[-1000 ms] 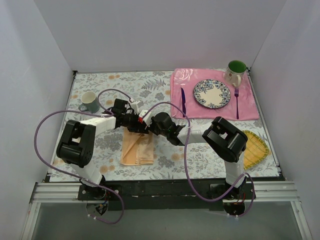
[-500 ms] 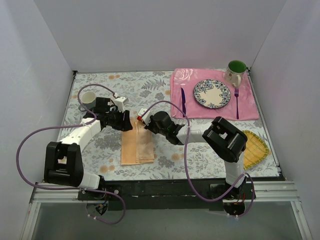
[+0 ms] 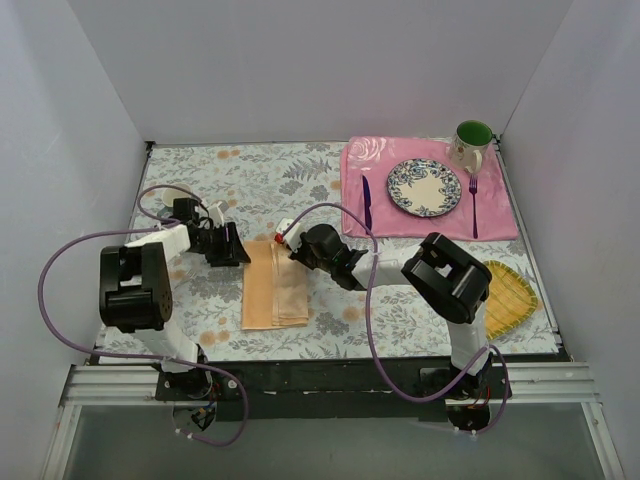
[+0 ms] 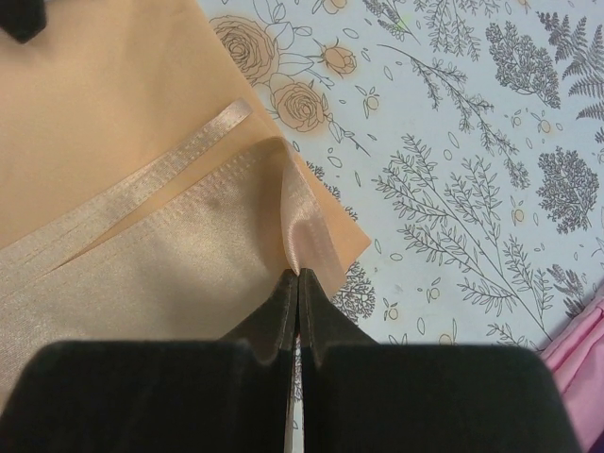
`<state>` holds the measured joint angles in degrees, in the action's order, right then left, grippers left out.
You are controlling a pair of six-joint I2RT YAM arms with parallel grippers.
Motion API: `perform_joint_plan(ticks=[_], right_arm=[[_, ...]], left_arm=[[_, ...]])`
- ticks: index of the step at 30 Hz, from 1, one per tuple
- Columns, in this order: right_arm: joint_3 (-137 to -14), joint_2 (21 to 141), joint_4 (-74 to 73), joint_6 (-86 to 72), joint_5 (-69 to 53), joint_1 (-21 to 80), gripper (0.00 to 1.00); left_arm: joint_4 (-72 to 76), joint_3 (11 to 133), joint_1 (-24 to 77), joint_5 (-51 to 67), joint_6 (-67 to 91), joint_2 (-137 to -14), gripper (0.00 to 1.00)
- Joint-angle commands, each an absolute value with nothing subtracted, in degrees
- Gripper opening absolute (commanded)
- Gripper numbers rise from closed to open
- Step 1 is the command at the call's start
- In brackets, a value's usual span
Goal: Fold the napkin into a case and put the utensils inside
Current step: Stuff the top corner of the smaller-rectangle-folded napkin into the folded napkin.
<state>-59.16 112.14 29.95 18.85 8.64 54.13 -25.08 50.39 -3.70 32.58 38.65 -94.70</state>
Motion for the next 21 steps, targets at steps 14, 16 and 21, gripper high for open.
perform_joint_plan(ticks=[14, 16, 21], right_arm=[[-61.61, 112.68, 30.59, 18.46, 9.58, 54.41, 0.01], [-61.7, 112.68, 30.59, 18.37, 9.58, 54.58, 0.01], [-62.14, 112.94, 30.32, 18.02, 9.76, 54.49, 0.01]], left_arm=[[-17.32, 51.6, -4.04, 42.63, 43.07, -96.34, 0.24], [-18.01, 51.33, -2.99, 42.71, 41.15, -94.75, 0.14], [-19.16, 50.45, -1.15, 43.77, 39.11, -92.46, 0.0]])
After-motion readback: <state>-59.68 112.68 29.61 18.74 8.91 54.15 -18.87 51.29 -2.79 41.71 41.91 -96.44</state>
